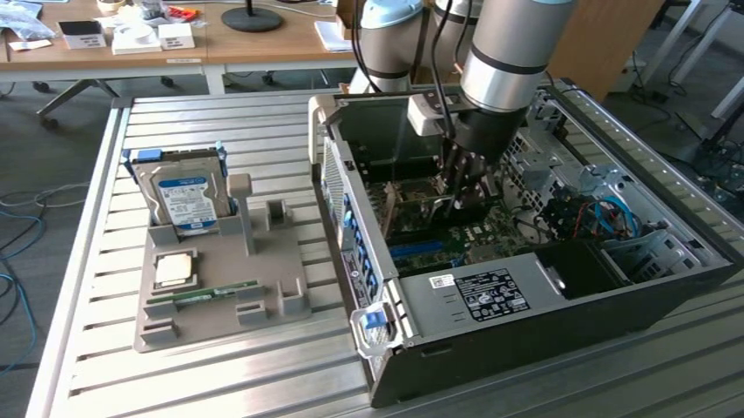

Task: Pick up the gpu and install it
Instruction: 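Insert the gpu into the slot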

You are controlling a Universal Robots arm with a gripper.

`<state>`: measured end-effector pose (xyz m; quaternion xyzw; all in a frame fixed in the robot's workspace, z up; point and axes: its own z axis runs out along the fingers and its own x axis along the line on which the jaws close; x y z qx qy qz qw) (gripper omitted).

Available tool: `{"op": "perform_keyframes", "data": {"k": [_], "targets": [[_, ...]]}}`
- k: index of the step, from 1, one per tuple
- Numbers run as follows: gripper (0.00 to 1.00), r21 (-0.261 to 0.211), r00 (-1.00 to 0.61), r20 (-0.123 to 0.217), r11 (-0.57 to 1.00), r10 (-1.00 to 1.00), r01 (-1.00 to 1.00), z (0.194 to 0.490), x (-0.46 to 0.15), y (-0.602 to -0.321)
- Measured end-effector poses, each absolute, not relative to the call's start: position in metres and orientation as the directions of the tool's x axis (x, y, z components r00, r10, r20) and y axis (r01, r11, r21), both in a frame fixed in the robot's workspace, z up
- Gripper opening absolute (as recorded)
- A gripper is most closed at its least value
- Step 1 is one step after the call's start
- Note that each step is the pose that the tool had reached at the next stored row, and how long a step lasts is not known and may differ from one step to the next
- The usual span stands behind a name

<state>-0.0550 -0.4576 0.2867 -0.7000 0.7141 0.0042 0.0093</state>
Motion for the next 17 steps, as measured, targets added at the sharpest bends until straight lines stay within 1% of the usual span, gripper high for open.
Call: {"op": "perform_keyframes", "data": {"k": [17], "targets": [[0.27,-0.007,-0.02,-0.019,0.02,-1.0,-1.0,0.2829,-0.0551,-0.4577]]}}
